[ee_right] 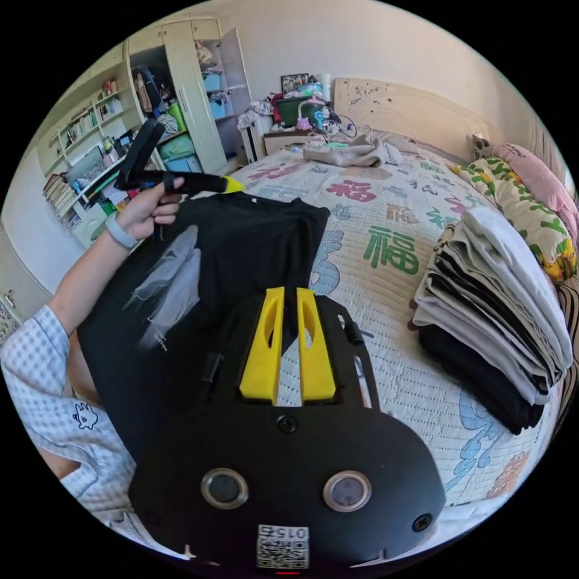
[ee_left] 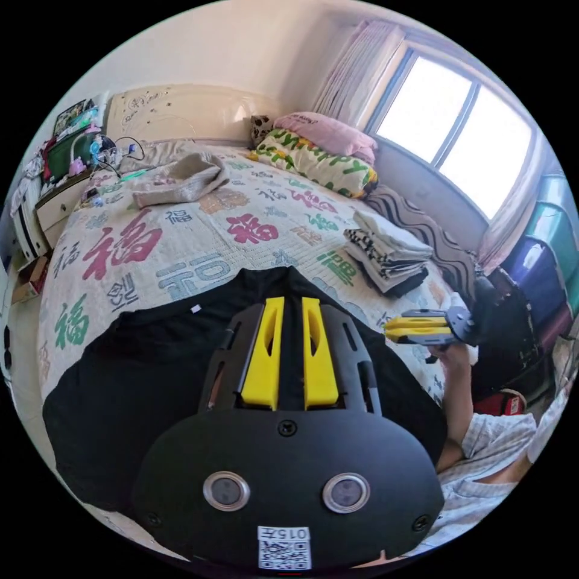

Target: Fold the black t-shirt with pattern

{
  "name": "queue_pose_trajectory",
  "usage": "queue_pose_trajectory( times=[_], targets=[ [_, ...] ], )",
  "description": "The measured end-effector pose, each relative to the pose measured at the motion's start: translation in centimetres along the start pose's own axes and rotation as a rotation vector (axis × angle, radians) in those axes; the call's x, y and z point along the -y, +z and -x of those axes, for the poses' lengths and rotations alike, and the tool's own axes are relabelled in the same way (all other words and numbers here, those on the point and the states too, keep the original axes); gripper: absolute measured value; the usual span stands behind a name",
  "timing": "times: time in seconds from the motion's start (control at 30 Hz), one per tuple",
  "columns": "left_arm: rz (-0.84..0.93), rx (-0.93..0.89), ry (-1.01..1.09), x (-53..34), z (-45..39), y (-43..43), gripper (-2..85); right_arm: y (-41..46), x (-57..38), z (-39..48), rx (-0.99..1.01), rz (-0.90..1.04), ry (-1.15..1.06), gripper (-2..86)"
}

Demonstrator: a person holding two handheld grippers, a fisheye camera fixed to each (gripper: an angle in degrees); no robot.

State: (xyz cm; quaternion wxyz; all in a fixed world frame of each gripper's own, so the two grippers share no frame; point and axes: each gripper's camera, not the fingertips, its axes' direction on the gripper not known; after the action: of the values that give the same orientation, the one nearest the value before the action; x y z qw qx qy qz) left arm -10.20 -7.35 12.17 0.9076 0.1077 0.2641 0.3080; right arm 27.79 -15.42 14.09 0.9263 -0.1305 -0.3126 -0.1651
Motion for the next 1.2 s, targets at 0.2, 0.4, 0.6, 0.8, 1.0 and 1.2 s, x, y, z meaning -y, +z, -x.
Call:
queue_pose_trajectory(
  times=[0.2,0.4,0.6,0.8,1.0,1.2],
  targets=[
    [-0.222,0.307,-0.238,-15.5,8.4,-23.2,7.2,1.1,3.8,8.7,0.229,0.018,-0.171,4.8],
    [-0.371,0.270,-0.640,-26.2,20.8,-32.8,9.0,6.2,11.8,20.2,0.304,0.041,-0.301,5.5],
    [-0.276,0.133,-0.698,-28.6,27.1,-30.2,10.8,14.6,21.9,29.4,0.250,0.154,-0.293,5.3],
    [-0.204,0.057,-0.632,-27.4,27.5,-28.6,12.5,25.3,30.3,37.7,0.124,0.309,-0.293,6.9],
    [-0.179,0.215,-0.608,-26.3,25.5,-28.2,11.5,34.9,33.5,43.7,-0.113,0.450,-0.357,8.5],
    [-0.141,0.253,-0.545,-25.7,23.4,-27.3,2.6,39.4,33.6,44.6,-0.282,0.488,-0.366,1.0]
  ],
)
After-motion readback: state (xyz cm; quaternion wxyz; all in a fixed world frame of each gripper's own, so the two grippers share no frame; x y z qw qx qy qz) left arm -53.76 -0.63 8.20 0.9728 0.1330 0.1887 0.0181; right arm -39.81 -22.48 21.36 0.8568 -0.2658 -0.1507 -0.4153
